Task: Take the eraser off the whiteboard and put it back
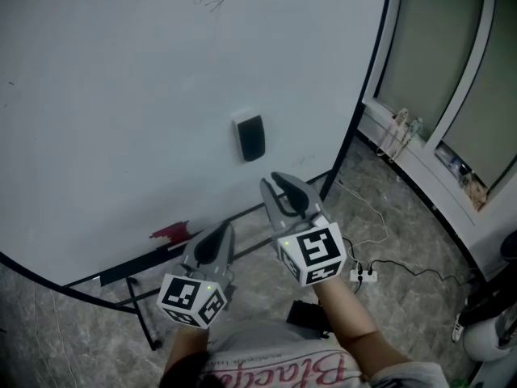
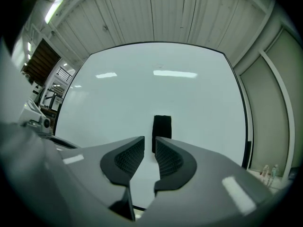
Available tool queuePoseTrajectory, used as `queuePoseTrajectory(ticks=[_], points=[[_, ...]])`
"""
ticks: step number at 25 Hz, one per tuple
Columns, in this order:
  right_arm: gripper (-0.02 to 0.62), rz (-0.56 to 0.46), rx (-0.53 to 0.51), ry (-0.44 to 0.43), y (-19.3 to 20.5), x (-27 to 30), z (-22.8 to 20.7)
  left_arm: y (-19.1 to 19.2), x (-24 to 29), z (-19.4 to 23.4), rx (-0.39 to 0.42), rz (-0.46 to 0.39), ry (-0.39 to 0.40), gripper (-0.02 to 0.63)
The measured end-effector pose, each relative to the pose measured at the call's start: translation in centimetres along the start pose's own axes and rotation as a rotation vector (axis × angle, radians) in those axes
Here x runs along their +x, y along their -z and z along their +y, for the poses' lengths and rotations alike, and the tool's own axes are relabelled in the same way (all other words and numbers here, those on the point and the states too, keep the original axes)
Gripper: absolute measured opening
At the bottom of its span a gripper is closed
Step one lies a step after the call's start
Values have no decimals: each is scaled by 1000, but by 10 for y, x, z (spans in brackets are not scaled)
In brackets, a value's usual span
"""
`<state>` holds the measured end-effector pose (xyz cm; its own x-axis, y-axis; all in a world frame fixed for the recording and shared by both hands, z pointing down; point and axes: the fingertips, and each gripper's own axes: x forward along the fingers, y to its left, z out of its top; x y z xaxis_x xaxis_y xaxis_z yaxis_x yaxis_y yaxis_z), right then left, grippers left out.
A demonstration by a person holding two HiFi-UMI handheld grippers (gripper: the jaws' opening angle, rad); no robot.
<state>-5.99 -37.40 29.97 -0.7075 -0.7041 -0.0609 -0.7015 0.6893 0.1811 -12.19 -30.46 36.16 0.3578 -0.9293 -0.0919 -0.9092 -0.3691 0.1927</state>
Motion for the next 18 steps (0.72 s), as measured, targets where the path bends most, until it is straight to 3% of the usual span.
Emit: queuePoseTrajectory(ticks=[4,18], points=[[3,-20,107,-7,10,-28,4,3,3,-4,-2,6,5,0],[0,86,170,-11,61,-66,26,7,8,-5,19,16,11,0]])
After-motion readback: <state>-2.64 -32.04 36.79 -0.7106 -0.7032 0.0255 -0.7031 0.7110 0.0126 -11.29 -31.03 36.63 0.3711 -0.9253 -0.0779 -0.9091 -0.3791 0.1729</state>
